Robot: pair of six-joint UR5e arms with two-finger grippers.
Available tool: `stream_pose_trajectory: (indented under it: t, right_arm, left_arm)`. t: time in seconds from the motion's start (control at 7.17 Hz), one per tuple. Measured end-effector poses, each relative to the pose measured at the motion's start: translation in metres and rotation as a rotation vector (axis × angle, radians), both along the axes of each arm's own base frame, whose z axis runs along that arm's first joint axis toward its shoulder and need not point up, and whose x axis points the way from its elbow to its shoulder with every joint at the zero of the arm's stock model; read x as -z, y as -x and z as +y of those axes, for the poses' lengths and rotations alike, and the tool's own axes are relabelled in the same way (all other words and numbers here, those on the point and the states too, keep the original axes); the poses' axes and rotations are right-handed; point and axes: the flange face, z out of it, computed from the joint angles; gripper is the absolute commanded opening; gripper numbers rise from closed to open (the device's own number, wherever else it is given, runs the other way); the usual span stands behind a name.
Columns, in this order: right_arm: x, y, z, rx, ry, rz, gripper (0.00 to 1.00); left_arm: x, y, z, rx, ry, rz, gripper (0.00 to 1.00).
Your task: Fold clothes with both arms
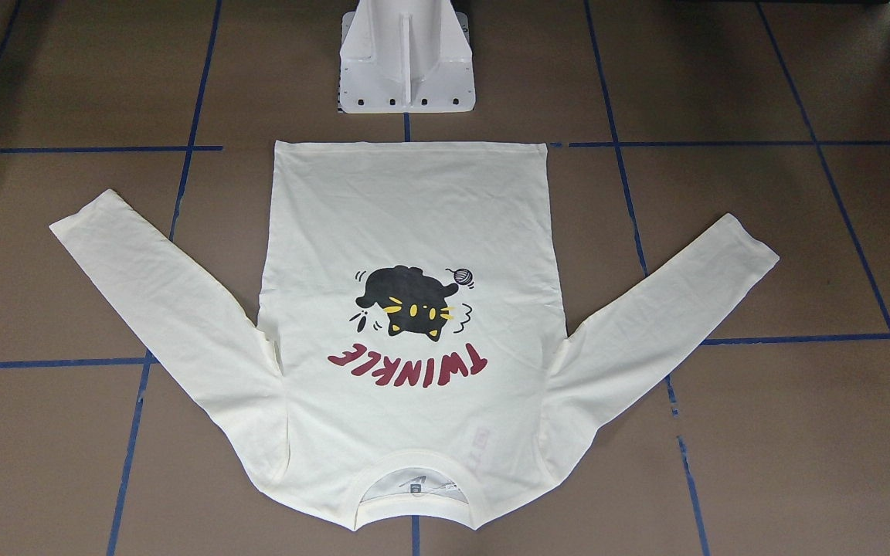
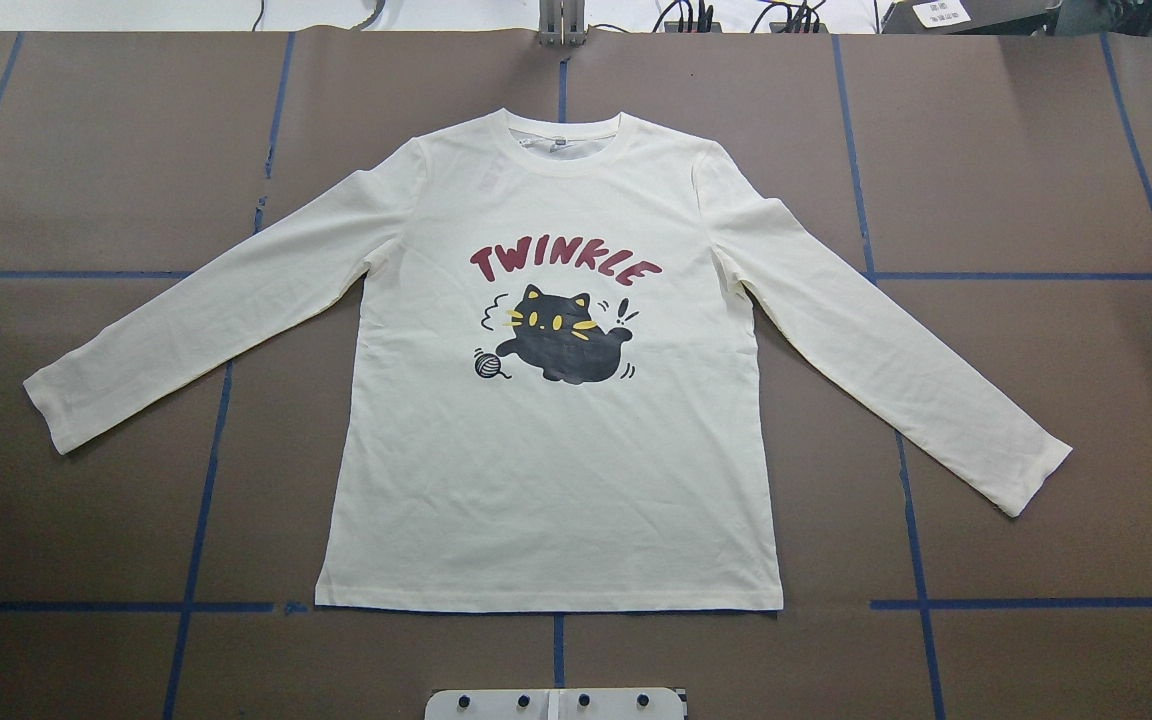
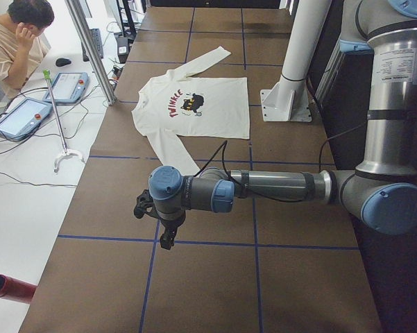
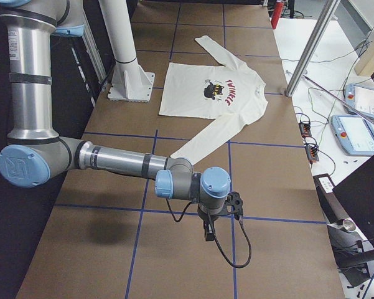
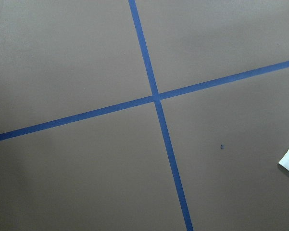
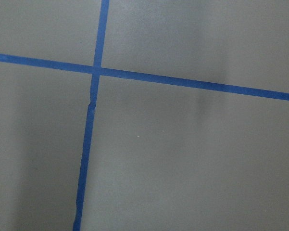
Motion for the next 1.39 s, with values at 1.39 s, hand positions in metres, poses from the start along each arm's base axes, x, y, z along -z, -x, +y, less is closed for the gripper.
stream_pose_trajectory:
  t: [1.39]
  right_arm:
    - [0.120,0.098,-0.042,-0.117,-0.279,-0.276,1.00]
  left_arm:
    - [0.031,-0.002,-0.010,-0.003,-0.186,0.003,1.00]
